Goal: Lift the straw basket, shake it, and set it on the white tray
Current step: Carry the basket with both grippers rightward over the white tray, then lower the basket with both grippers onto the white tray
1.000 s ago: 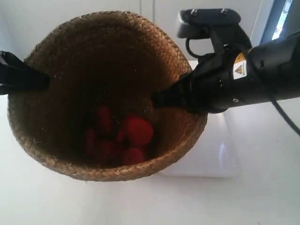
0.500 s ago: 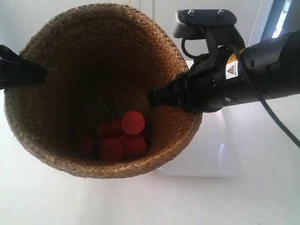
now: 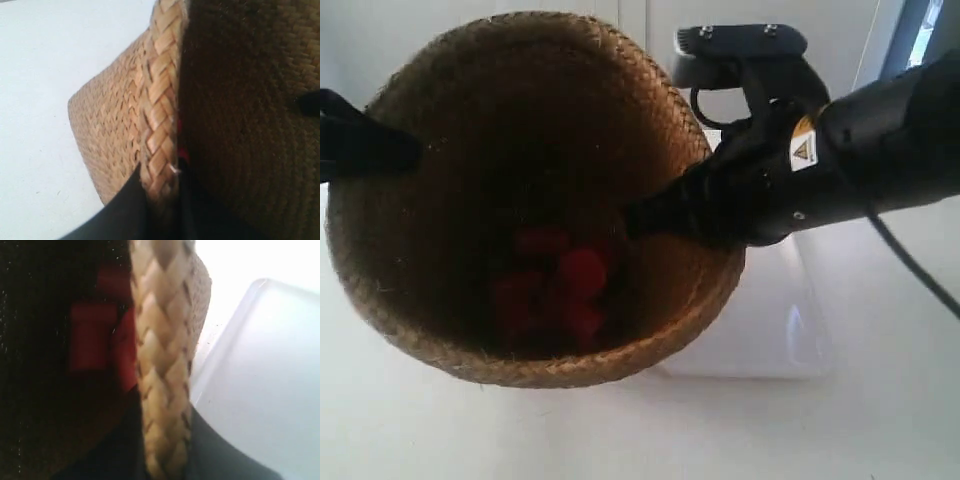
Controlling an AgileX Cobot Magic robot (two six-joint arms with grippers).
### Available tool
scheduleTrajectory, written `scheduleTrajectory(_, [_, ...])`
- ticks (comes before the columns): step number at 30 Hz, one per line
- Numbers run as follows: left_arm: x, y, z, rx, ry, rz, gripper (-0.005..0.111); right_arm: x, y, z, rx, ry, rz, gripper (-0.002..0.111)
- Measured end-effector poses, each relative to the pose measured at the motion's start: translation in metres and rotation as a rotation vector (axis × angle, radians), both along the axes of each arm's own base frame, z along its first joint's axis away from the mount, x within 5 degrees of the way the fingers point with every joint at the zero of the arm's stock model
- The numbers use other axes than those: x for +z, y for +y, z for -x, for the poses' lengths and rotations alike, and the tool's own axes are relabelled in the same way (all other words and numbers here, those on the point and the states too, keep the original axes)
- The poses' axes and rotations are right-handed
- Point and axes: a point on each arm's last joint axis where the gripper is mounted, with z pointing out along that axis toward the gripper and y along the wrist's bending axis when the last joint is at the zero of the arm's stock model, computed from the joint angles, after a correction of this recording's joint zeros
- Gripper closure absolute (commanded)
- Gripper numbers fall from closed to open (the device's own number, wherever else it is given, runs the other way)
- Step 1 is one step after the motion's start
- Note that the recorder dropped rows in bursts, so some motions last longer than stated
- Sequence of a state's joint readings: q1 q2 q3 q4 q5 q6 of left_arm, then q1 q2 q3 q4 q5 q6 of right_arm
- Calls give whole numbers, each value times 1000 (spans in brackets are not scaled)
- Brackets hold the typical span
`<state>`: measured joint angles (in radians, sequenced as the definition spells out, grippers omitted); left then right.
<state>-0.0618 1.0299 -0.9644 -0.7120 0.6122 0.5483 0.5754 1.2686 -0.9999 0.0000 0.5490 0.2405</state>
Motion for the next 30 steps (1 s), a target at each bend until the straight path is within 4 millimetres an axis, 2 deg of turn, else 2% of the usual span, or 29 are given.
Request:
scheduleTrajectory(3, [17, -2, 7, -6, -66, 34, 107, 22, -4, 8, 0, -57, -41, 108])
scheduleTrajectory(5, [21, -2, 7, 3, -88, 46, 107, 24, -4, 6, 2, -78, -38, 108])
scheduleTrajectory(15, [2, -4, -12, -8, 20, 41, 107, 0, 3, -6, -1, 1, 12, 108])
scheduleTrajectory(20, [-2, -4, -23, 26, 29, 84, 107, -2, -6, -16, -45, 8, 26, 108])
scheduleTrajectory(23, [1, -6, -30, 28, 22, 108, 107, 6, -14, -21, -66, 5, 39, 108])
scheduleTrajectory(30, [29, -13, -53, -18, -1, 180, 107, 39, -38, -36, -140, -33, 53, 108])
